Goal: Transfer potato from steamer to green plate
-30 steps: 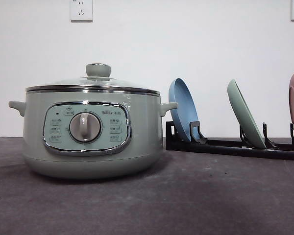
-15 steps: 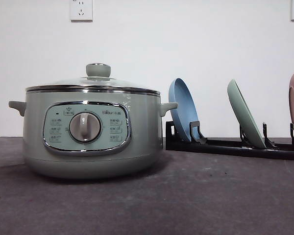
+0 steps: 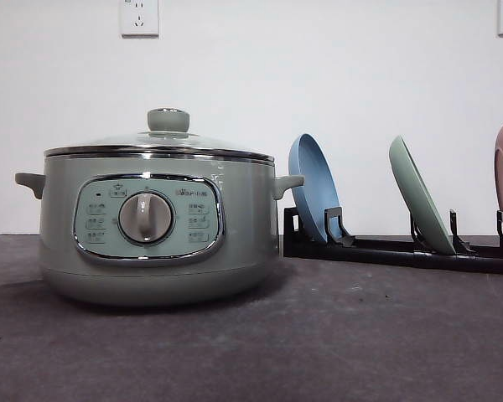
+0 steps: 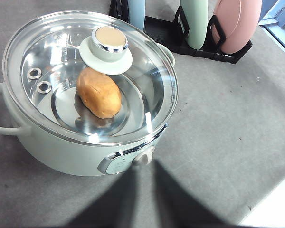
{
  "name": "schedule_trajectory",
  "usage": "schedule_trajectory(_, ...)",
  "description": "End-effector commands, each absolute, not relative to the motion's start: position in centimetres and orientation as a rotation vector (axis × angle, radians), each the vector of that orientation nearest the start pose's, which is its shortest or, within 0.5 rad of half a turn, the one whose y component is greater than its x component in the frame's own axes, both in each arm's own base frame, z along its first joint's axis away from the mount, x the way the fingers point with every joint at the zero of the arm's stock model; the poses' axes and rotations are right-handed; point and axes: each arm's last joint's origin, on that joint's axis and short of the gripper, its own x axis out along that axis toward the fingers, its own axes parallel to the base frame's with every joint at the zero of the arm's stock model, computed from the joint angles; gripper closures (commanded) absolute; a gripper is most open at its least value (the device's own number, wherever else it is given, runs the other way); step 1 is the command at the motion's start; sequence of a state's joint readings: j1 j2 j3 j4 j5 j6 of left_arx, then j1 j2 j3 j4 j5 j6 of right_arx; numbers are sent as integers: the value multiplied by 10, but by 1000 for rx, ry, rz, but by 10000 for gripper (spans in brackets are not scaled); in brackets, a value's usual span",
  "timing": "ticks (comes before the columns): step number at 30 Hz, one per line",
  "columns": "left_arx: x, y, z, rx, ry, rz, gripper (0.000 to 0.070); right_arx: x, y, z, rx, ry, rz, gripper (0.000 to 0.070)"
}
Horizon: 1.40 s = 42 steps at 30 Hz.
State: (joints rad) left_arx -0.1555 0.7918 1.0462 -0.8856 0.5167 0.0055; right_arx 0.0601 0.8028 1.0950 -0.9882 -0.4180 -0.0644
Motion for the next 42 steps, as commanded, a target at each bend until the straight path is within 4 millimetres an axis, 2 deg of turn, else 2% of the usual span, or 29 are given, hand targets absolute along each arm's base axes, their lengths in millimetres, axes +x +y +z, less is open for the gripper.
schedule_trajectory(1,128,-35,364,-103,598,-661,311,126,20,366,64,661,481,262)
schedule_trajectory(2,128,-35,364,-103,598,-661,237,126,20,366,64,661,480,200)
schedule_trajectory(3,128,-35,364,-103,598,-661,182,126,20,366,64,660,479,168)
schedule_trajectory(5,128,-35,364,-103,598,-661,142,126,20,366,64,659,479,164)
schedule_trajectory(20,128,-35,365,-102,591,-661,143,126,20,366,75,660,475,164)
schedule_trajectory(30,128,-35,365,-102,591,-661,143,133,20,372,175,613,442,164)
schedule_trajectory(36,128,-35,365,-102,592,-661,144,161,22,380,246,570,424,164)
schedule_trajectory(42,128,-35,365,-102,593,-661,144,208,25,392,247,583,420,165)
